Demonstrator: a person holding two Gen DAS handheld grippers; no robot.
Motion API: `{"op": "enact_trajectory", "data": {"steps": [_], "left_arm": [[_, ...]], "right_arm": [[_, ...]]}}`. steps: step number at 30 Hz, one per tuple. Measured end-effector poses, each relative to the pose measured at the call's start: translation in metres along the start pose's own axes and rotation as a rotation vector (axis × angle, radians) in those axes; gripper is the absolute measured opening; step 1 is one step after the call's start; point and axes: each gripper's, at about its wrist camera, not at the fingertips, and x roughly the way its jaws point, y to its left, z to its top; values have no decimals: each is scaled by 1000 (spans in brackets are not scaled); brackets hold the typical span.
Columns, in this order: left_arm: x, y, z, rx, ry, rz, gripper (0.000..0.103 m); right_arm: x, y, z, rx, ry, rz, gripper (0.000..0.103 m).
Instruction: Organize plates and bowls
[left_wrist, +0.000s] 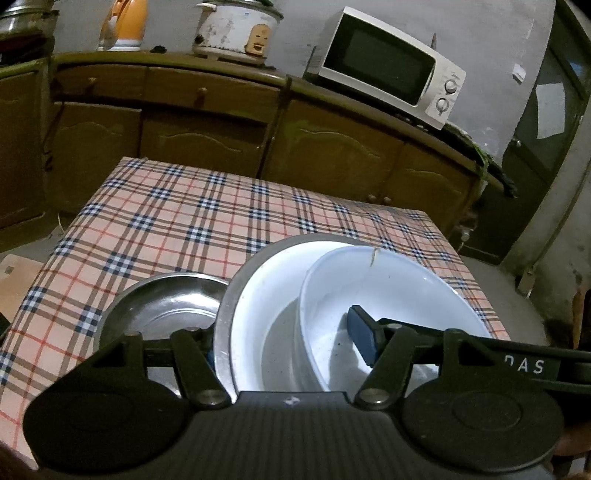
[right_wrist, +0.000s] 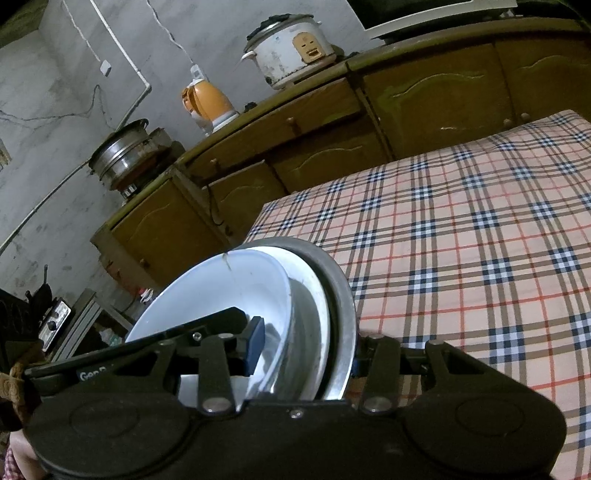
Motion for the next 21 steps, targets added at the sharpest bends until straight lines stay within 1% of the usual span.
{"op": "enact_trajectory", "data": {"steps": [21], "left_arm": [[-4, 24, -8, -33, 14, 33, 66]], "right_arm": [[27, 15, -11, -14, 43, 22, 53]]}}
